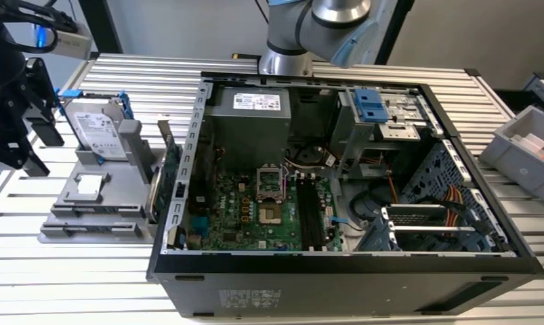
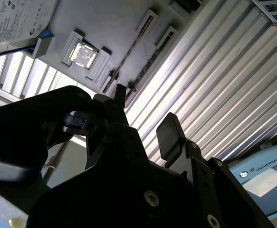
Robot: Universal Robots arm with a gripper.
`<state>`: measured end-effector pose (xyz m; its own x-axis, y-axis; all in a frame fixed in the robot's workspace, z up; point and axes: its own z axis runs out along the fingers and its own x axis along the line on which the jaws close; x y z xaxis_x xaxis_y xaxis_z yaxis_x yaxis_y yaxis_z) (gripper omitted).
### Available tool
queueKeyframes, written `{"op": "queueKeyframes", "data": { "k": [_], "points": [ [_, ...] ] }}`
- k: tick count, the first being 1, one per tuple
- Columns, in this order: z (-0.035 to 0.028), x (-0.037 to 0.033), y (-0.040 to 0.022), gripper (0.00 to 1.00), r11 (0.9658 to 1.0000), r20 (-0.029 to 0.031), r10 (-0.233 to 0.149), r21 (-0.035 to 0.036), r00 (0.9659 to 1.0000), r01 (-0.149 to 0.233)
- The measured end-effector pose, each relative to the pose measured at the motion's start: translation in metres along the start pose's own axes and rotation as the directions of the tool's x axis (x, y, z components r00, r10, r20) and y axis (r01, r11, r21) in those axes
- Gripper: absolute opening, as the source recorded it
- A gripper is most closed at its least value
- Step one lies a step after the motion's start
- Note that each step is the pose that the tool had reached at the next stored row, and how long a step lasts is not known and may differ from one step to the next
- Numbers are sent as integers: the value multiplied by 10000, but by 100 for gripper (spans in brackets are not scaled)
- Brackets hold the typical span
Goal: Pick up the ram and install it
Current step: 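Pick up the ram and move it above insertion slot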
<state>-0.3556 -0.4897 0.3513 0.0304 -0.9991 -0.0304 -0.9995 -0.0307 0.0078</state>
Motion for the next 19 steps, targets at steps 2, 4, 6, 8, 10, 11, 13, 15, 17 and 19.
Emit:
{"op": "queueKeyframes", "data": {
  "k": [2, 4, 6, 8, 10, 11, 13, 15, 17, 19],
  "points": [
    [7, 0, 0, 100, 10000, -1, 0, -1, 10000, 0],
    [20, 1, 0, 100, 10000, -1, 0, -1, 10000, 0],
    [32, 1, 0, 100, 10000, -1, 0, -2, 10000, 0],
    [43, 1, 0, 100, 10000, -2, 0, -3, 10000, 0],
    [53, 2, 0, 100, 10000, -1, 0, -2, 10000, 0],
    [57, 2, 0, 100, 10000, -1, 0, -2, 10000, 0],
    [67, 2, 0, 100, 10000, -2, 0, -3, 10000, 0],
    [76, 2, -1, 100, 10000, -1, 0, -2, 10000, 0],
    [84, 3, -1, 100, 10000, -1, 0, -2, 10000, 0],
    [92, 3, -1, 100, 10000, -2, 0, -3, 10000, 0]
  ]
}}
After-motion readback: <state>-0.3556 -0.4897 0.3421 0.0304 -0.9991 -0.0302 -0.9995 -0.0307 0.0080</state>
